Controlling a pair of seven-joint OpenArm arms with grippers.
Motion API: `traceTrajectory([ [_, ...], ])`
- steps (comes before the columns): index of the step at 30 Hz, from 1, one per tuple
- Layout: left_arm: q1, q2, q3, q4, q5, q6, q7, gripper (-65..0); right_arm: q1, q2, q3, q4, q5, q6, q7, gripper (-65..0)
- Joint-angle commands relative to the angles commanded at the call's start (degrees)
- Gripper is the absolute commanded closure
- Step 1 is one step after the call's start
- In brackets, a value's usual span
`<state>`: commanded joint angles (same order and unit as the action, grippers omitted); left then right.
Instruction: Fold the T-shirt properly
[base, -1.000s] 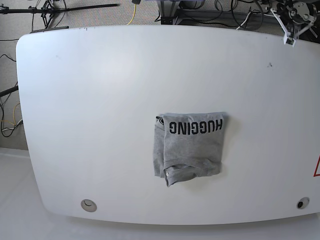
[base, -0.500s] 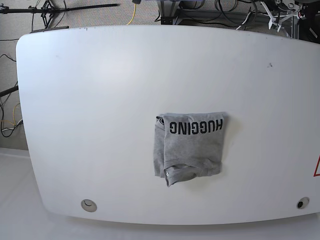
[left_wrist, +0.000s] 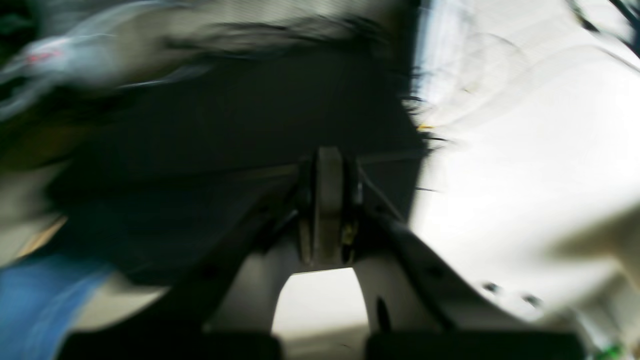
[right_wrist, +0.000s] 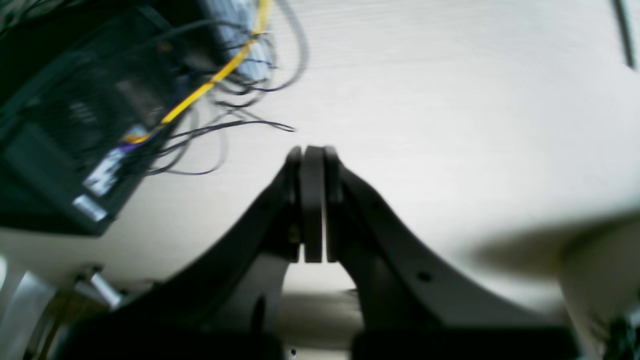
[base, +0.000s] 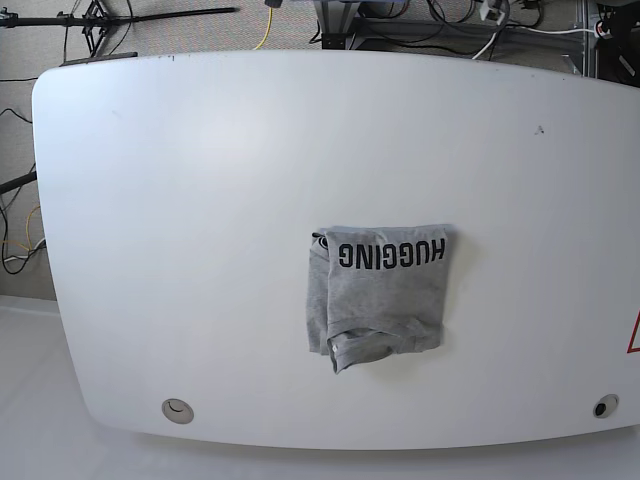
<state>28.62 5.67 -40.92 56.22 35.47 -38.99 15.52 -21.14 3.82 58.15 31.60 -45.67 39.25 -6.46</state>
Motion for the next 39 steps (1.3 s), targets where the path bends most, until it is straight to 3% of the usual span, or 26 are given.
traceTrajectory([
  [1, -0.62, -0.09, -0.44, -1.49, 0.44, 0.26, -0.79, 0.0, 0.26, 0.18, -0.35, -1.05, -0.09, 0.0, 0.88, 0.0],
  [4, -4.48, -1.49, -2.2, -12.48, 3.6, 4.48, -6.15, 0.0, 1.58, 1.41, -2.02, -8.79, -0.44, -0.09, 7.12, 0.0],
  [7, -7.56, -4.31, -3.16, -24.35, 6.51, 10.99, -12.13, 0.0, 4.4, 3.34, -4.04, -17.23, -0.44, -1.49, 11.52, 0.0],
  [10, -11.16, -7.3, -2.99, -36.48, 8.44, 18.81, -18.81, 0.0, 7.03, 4.75, -7.56, -25.05, -0.53, -5.54, 14.24, 0.0],
  [14, -15.3, -11.69, -2.46, -54.59, 11.96, 31.3, -28.31, 0.0, 10.37, 5.19, -13.19, -31.6, -0.53, -12.92, 16.62, 0.0],
  [15, -16.44, -12.31, -2.02, -56.22, 13.1, 33.85, -29.89, 0.0, 11.08, 5.01, -14.33, -31.6, -0.44, -14.51, 16.88, 0.0],
  [16, -18.46, -13.27, -1.23, -56.22, 14.68, 37.98, -32.09, 0.0, 11.87, 4.31, -15.74, -31.6, -0.35, -16.53, 16.97, 0.0],
  [17, -19.16, -13.45, -0.88, -56.22, 15.3, 39.3, -32.62, 0.0, 12.13, 3.87, -16.26, -31.6, -0.35, -17.23, 16.97, 0.0],
  [19, -21.54, -13.89, 0.26, -56.22, 17.58, 45.54, -33.23, 0.0, 13.36, 2.11, -18.2, -31.6, -0.35, -20.04, 16.97, 0.0],
  [21, -22.42, -13.8, 0.79, -56.22, 18.9, 48.26, -33.23, 0.0, 14.59, 1.05, -18.64, -31.6, -0.44, -21.63, 16.97, 0.0],
  [24, -23.74, -12.75, 0.7, -56.22, 19.96, 48.44, -32.7, 0.0, 16.62, -0.26, -18.81, -31.6, -0.44, -23.03, 15.3, 0.0],
  [30, -27.43, -10.81, 0.79, -56.22, 21.63, 48.44, -28.75, 0.0, 20.57, -2.37, -18.81, -31.6, -0.09, -23.82, 10.11, 0.0],
  [37, -28.84, -9.14, 0.7, -56.22, 21.89, 48.44, -28.48, 0.0, 21.01, -2.64, -18.73, -31.6, 0.0, -26.55, 9.76, 0.0],
  [39, -28.84, -8.79, 0.62, -56.22, 21.89, 48.44, -28.4, 0.0, 20.84, -2.64, -18.73, -31.6, 0.0, -26.55, 9.76, 0.0],
])
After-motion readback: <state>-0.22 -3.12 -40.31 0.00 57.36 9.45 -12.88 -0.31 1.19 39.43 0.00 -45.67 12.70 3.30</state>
